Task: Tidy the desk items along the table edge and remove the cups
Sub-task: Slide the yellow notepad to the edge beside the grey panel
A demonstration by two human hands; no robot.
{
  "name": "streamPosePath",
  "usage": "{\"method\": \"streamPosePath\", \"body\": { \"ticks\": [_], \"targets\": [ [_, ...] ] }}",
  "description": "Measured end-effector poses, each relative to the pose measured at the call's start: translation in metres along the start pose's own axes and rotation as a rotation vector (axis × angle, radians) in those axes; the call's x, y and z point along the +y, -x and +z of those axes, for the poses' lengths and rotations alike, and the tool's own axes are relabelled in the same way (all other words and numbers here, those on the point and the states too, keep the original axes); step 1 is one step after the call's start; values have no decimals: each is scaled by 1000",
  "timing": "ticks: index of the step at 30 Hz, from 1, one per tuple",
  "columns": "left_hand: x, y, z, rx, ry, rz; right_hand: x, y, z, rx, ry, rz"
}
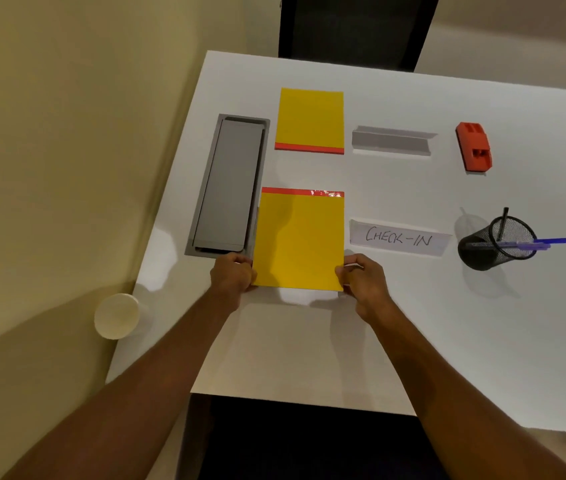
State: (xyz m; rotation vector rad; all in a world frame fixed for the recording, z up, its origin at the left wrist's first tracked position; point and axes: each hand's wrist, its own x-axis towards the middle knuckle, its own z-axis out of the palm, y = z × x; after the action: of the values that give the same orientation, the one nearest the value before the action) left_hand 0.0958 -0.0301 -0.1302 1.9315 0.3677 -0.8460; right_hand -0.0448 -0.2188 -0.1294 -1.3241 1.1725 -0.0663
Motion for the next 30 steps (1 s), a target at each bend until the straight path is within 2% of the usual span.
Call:
{"method": "streamPosePath", "body": {
  "ticks": [7,13,17,21,24,30],
  "targets": [
    [13,1,-54,210,-72,140,-29,17,46,-172,-73,-46],
    [20,-14,-100,330,-192,161,-43,20,115,-176,-108,-36],
    [14,-23,-113,355,-487,370,-40,15,155,-172,-88,-49],
    [0,-34,-115,191,-801,534,-33,11,185,-178,-12,-74],
    [-9,-44,-114,92,-942,497,-23,8,199,-190,37,-96],
    [-21,-60,-118,20,-1010,433,-8,1,208,-164,213,-202]
  ]
}}
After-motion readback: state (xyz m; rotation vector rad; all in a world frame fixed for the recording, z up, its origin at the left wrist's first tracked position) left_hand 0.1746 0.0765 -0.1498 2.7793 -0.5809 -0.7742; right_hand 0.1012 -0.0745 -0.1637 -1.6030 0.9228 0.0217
